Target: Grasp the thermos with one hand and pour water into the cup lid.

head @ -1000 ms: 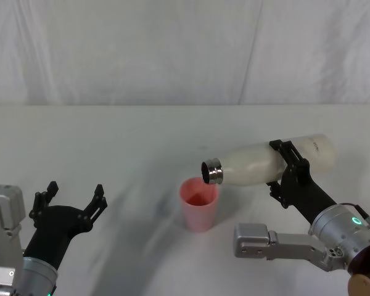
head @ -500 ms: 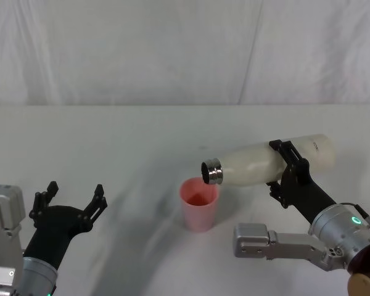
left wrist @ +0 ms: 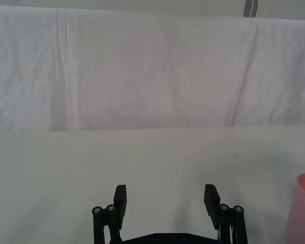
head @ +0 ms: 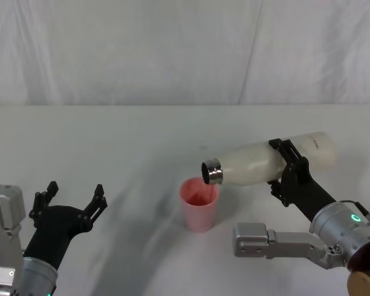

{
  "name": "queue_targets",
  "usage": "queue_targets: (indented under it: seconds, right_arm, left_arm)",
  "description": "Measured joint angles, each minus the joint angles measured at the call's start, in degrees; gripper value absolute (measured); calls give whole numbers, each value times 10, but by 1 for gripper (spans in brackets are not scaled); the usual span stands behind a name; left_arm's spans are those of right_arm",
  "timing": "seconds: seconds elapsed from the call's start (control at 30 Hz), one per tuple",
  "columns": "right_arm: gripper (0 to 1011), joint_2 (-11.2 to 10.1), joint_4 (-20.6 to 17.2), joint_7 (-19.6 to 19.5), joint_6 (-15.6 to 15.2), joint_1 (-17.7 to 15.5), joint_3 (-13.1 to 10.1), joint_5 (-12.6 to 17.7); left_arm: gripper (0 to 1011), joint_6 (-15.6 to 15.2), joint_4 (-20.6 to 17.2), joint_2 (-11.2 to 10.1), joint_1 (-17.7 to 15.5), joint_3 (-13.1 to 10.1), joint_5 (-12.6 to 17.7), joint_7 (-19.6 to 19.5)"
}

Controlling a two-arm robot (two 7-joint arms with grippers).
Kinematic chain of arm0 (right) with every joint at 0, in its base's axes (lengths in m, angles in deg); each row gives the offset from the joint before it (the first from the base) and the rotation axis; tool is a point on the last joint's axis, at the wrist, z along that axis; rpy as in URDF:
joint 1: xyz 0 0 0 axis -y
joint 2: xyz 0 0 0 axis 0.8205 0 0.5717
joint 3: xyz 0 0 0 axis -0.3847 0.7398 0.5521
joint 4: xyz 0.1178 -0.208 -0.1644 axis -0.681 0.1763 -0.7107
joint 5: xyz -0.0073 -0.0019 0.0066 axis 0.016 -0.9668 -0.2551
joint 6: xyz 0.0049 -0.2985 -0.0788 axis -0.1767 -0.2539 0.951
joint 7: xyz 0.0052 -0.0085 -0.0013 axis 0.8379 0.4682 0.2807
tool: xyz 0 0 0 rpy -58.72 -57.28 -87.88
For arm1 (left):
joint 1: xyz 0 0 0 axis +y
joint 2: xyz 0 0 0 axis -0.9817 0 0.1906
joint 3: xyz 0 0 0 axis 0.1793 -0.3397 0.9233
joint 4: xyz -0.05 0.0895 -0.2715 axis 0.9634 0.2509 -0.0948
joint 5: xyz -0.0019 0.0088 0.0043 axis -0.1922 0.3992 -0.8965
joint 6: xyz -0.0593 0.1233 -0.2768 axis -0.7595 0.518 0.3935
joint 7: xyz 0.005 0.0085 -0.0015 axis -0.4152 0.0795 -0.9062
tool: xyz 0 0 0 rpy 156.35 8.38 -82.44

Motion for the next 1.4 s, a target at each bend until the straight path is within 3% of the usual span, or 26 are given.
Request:
queue_targets:
  seconds: [0.53,1.2,1.4]
  right_arm:
    - [950,1,1,0,1,1,0,5]
    - [950,23,1,-15,35,-18,-24,78]
    - [950,32,-3,-19,52,-26,-41,120]
  left_arm:
    - [1001,0,0,0,0,0,0,0]
    - [1001,0,0,0,0,0,0,0]
    - [1001,0,0,0,0,0,0,0]
